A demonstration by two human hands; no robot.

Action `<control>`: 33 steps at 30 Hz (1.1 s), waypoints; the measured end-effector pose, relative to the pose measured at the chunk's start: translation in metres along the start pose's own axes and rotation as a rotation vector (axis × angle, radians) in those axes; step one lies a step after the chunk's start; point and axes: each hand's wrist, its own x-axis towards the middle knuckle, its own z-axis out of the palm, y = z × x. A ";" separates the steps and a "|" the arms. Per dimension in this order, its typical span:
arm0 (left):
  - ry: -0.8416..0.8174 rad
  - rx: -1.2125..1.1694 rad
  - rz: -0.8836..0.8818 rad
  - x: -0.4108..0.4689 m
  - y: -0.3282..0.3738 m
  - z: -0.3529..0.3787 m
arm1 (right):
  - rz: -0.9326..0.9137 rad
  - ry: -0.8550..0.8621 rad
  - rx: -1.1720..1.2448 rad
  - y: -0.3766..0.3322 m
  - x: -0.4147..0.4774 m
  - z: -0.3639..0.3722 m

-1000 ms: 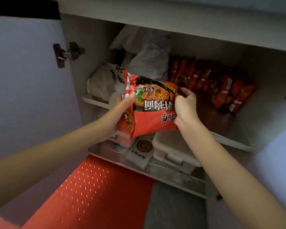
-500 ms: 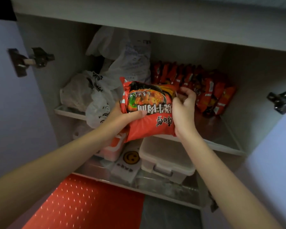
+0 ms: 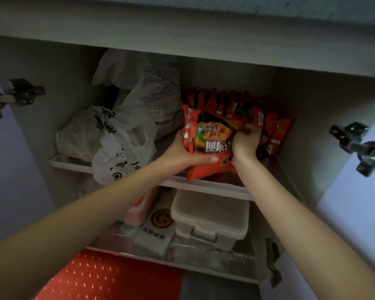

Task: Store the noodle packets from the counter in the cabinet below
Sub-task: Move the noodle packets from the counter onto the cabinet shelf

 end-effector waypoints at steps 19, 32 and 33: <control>0.372 0.202 -0.054 0.117 -0.057 0.041 | -0.254 -0.356 -1.227 0.072 0.084 -0.093; 0.366 0.192 0.041 0.186 -0.081 0.097 | -0.248 -0.258 -1.236 0.086 0.105 -0.090; 0.330 0.150 0.040 0.186 -0.083 0.097 | -0.248 -0.256 -1.241 0.087 0.105 -0.089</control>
